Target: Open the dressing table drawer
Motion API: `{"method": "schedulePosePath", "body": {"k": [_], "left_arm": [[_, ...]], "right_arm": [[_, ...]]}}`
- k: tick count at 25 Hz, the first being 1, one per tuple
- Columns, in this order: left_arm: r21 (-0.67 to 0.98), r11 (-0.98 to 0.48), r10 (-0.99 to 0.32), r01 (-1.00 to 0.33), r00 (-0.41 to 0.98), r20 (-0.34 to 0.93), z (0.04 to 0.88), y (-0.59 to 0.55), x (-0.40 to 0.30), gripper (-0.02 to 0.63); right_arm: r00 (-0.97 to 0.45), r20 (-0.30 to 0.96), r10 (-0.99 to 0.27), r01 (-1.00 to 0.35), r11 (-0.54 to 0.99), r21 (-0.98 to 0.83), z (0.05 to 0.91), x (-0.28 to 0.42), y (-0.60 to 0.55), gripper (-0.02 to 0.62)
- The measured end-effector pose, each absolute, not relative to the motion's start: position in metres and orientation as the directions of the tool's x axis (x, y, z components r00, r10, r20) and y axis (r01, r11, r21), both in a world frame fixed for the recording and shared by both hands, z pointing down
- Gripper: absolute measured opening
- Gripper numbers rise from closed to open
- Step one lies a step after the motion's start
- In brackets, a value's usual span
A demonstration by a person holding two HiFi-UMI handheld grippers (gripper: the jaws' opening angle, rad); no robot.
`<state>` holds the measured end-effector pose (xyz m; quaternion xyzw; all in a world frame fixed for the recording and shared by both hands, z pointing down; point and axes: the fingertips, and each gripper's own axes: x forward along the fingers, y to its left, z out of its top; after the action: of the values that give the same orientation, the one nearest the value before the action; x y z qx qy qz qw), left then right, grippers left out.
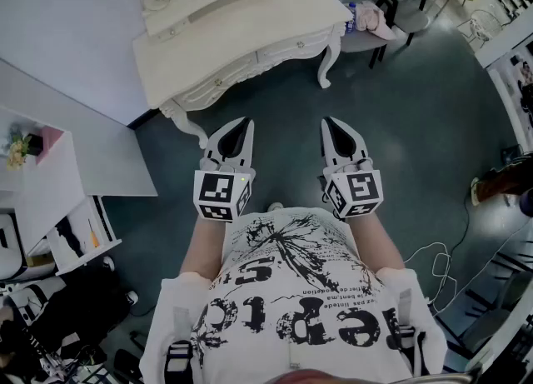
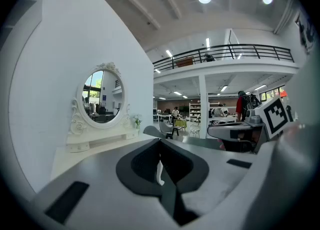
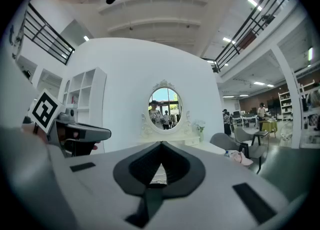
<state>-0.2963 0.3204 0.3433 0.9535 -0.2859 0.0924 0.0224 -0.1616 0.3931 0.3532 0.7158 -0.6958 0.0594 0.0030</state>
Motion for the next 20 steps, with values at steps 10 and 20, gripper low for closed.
{"method": "schedulePosePath", "body": {"k": [10,20], "left_arm": [[-0.002,-0.845,-0.526,-0.535,0.829,0.189,0.344,0.311,-0.297,0.018],[0.030,-0.845,-0.514,-0.534,0.826,0.232,0.365,0.290,-0.314,0.019]], "right_arm": [[0.033,0.104,-0.994,-0.997,-0.040,-0.066,0.354,-0.164,0.385,0.018],[0.055,0.168,-0.984,-0.992,-0.072,-0.100,0.378,-0.176,0.358,0.017]]}}
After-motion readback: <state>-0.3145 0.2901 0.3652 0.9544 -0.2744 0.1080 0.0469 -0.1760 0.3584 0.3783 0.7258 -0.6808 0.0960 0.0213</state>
